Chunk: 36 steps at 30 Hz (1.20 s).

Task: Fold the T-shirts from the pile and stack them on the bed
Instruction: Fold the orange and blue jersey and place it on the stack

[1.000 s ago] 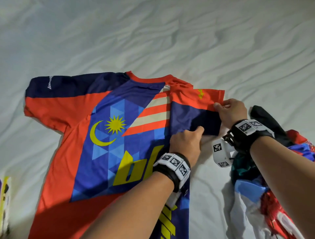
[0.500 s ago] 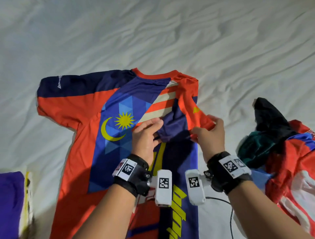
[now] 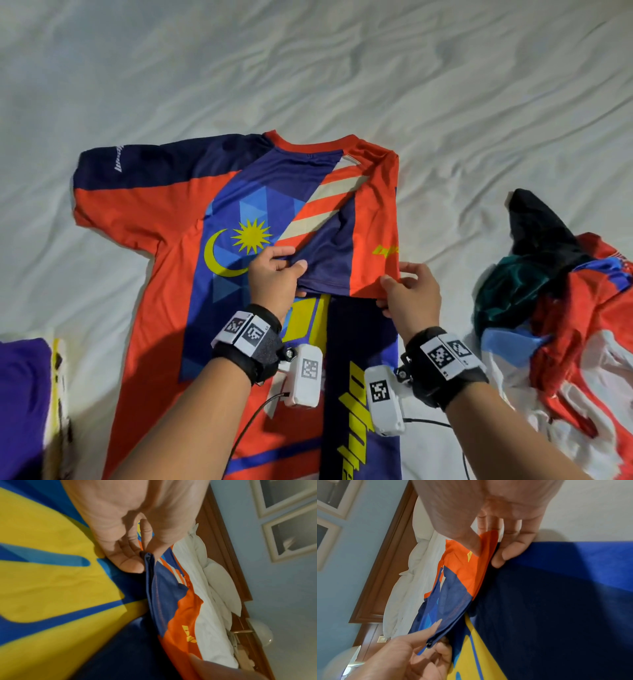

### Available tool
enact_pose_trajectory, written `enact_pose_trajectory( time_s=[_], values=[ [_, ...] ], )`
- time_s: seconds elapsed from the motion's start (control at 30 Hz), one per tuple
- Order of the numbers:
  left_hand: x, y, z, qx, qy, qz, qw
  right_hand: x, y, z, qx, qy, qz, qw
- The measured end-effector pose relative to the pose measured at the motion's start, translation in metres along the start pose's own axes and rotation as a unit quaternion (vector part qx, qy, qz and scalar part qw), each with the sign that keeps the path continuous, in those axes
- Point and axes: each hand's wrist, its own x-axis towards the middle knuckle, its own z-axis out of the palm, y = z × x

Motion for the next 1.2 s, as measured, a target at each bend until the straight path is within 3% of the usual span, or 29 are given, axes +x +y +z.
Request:
enact_pose_trajectory(
  time_s=[0.4,0.63,0.8,0.87,0.93,0.97,1.07,1.13,1.2],
  values=[
    [-0.002,-0.017,-0.01,0.078,0.067,0.073,0.992,-0.004,0.002,-0.005,-0.119,-0.008,-0.059,0.991],
    [-0.002,-0.021,-0.011,0.152,0.067,0.117,0.979,0.001,-0.002,-0.008,-0.15,-0.005,-0.049,0.987],
    [-0.004,-0.02,-0.013,0.234,0.051,0.107,0.965,0.003,-0.002,-0.011,-0.186,-0.008,-0.045,0.981],
    [-0.006,-0.016,-0.013,0.316,0.056,0.106,0.941,0.0,-0.004,-0.012,-0.21,0.007,-0.065,0.975],
    [-0.006,-0.015,-0.011,0.395,0.102,0.165,0.898,-0.004,-0.007,-0.008,-0.3,0.039,-0.157,0.94],
    [-0.004,-0.016,-0.009,0.424,0.116,0.218,0.872,-0.006,-0.01,-0.003,-0.354,0.04,-0.229,0.906],
    [0.012,-0.025,0.002,0.531,0.07,0.31,0.785,-0.005,-0.013,0.022,-0.474,-0.067,-0.444,0.757],
    [0.025,-0.038,0.004,0.573,0.034,0.31,0.758,0.013,-0.008,0.036,-0.53,-0.136,-0.502,0.669],
    [0.032,-0.051,0.003,0.595,0.026,0.309,0.741,0.039,-0.007,0.043,-0.566,-0.158,-0.501,0.635]
  ],
)
